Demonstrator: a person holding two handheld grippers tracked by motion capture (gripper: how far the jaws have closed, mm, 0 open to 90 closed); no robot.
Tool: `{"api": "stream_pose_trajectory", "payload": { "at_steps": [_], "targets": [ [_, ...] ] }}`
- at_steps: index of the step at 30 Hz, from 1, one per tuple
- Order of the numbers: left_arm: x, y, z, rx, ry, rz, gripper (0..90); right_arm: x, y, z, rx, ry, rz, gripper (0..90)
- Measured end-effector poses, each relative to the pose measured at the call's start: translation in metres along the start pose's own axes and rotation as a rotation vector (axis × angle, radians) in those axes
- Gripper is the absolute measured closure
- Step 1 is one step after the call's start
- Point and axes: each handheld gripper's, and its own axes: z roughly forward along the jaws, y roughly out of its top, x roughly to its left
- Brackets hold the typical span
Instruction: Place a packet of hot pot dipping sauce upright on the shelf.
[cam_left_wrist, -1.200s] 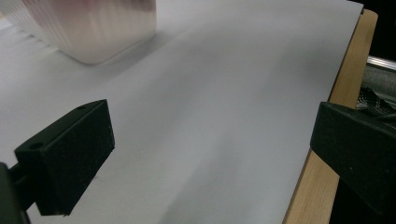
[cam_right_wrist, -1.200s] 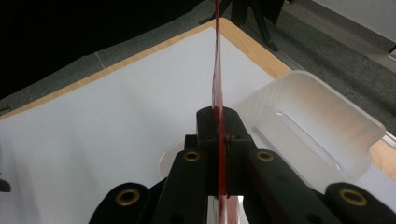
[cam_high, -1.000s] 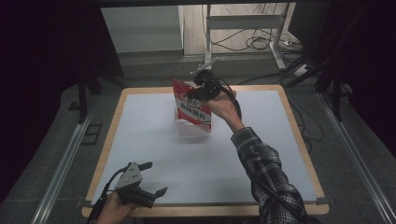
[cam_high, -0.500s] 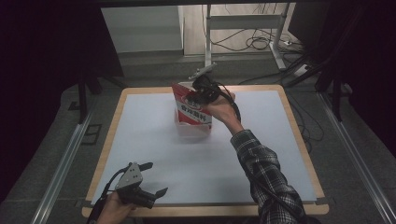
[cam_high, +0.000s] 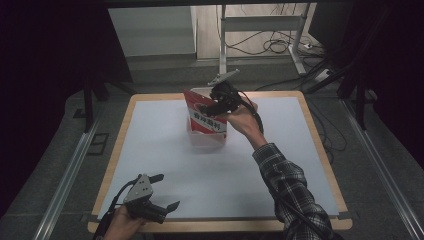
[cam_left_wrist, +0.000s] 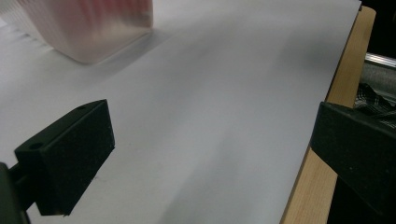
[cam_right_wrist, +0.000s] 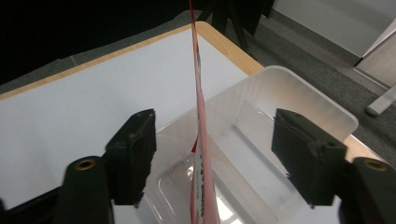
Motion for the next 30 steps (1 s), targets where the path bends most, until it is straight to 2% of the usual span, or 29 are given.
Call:
{"api": "stream_pose_trajectory", "payload": {
  "at_steps": [3, 12, 24, 30],
  "targets": [
    [0.000, 0.000, 0.000, 0.000, 0.000, -0.001, 0.0, 0.000, -0.003, -0.003, -0.001, -0.007, -0.009, 23.8],
    [0.000, 0.000, 0.000, 0.000, 0.001, -0.003, 0.0, -0.004, -0.013, -0.013, -0.024, 0.022, 0.010, 11.4],
    [0.000, 0.000, 0.001, 0.001, 0.000, -0.003, 0.0, -0.004, -0.027, -0.026, -0.039, 0.035, 0.042, 5.4],
    [0.000, 0.000, 0.001, 0.002, -0.001, -0.001, 0.0, -0.002, -0.037, -0.029, -0.034, 0.026, 0.037, 2.4]
  ]
}}
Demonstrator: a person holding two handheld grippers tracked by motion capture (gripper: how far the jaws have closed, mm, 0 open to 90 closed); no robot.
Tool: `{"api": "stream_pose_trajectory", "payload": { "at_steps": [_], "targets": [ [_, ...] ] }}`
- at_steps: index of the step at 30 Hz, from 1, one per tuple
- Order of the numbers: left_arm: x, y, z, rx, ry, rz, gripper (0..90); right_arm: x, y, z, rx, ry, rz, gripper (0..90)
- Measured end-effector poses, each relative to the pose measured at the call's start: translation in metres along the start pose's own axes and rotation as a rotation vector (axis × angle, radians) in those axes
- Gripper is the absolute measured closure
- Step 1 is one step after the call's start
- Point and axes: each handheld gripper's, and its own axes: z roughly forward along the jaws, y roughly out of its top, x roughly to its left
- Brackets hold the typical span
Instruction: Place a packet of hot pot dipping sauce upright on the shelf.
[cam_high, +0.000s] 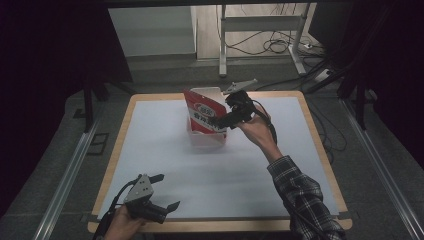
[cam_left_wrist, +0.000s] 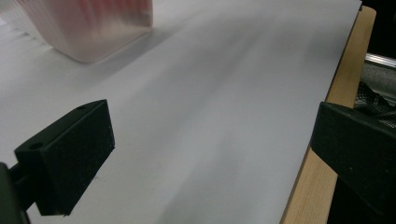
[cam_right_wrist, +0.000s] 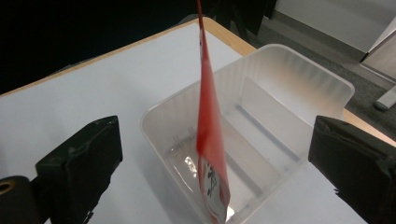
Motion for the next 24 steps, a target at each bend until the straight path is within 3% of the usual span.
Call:
{"api": "stream_pose_trajectory", "payload": {
  "at_steps": [24],
  "targets": [
    [-0.001, 0.000, 0.001, 0.003, -0.004, 0.004, 0.0, 0.007, -0.043, -0.011, -0.009, -0.021, 0.023, 0.3]
  ]
}}
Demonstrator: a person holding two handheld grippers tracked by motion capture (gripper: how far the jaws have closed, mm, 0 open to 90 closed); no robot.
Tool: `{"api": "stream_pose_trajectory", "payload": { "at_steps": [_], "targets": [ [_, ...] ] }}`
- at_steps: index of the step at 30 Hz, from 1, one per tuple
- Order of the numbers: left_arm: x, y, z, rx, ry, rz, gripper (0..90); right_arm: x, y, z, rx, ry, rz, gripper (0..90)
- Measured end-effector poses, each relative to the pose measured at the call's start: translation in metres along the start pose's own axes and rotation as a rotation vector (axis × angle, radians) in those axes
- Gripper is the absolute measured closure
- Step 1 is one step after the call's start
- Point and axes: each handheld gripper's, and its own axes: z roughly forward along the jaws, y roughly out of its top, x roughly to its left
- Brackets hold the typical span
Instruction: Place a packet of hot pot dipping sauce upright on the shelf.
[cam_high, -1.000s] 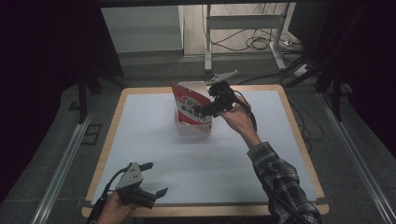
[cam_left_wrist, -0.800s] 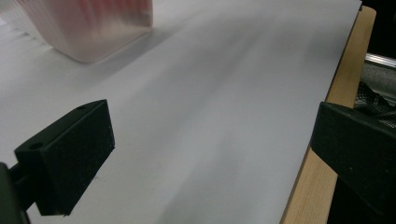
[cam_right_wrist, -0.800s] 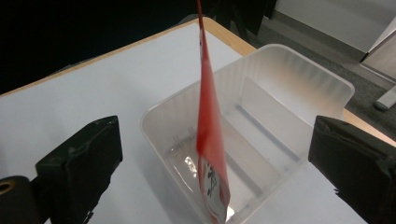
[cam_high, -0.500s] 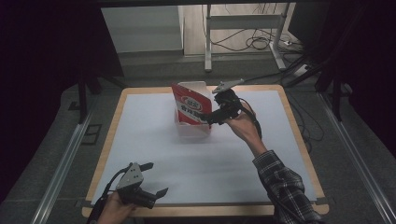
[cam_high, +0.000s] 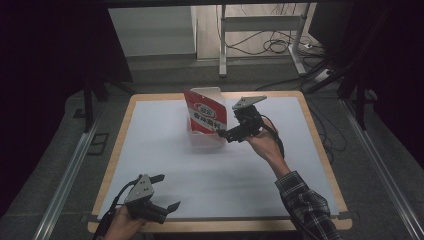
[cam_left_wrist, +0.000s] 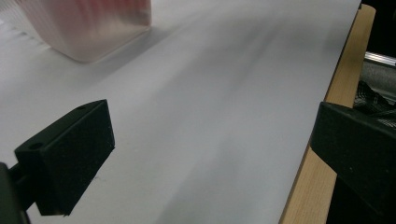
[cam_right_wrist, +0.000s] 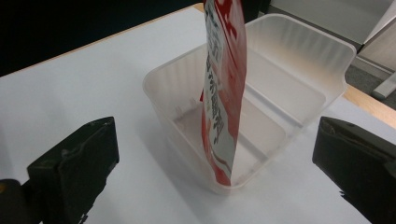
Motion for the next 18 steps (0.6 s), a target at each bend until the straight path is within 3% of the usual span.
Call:
{"api": "stream_pose_trajectory", "payload": {
  "at_steps": [18],
  "targets": [
    [0.000, 0.000, 0.000, 0.001, -0.002, -0.001, 0.0, 0.003, -0.028, -0.014, -0.029, -0.045, 0.047, 0.0]
  ]
}}
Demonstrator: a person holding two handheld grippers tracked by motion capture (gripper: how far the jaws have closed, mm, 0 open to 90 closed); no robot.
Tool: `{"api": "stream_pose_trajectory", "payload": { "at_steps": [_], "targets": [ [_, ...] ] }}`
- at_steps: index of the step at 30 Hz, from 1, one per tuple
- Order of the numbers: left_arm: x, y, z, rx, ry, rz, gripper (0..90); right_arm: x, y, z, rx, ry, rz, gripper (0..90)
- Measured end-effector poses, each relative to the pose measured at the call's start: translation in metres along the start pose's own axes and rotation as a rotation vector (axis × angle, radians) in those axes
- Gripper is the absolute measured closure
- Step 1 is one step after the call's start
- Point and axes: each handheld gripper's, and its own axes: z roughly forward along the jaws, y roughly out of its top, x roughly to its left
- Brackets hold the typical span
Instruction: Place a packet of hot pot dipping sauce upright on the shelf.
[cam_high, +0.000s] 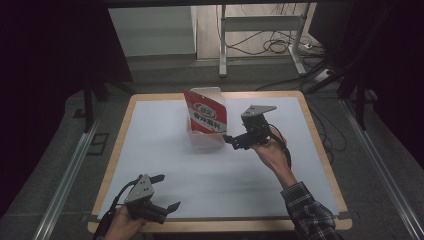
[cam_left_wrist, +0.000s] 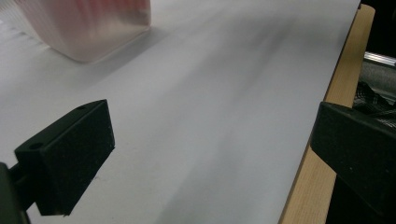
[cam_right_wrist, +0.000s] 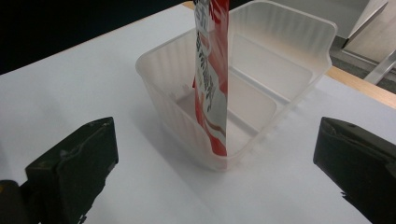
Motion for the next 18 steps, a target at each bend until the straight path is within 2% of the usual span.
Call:
{"api": "stream_pose_trajectory", "payload": {
  "at_steps": [9, 18],
  "targets": [
    [-0.001, 0.000, 0.000, -0.002, -0.004, -0.004, 0.0, 0.001, -0.014, -0.009, -0.028, -0.010, 0.011, 0.0],
    [0.000, 0.000, 0.000, -0.005, -0.005, -0.007, 0.0, 0.003, -0.025, -0.018, -0.006, -0.035, -0.001, 0.2]
  ]
}}
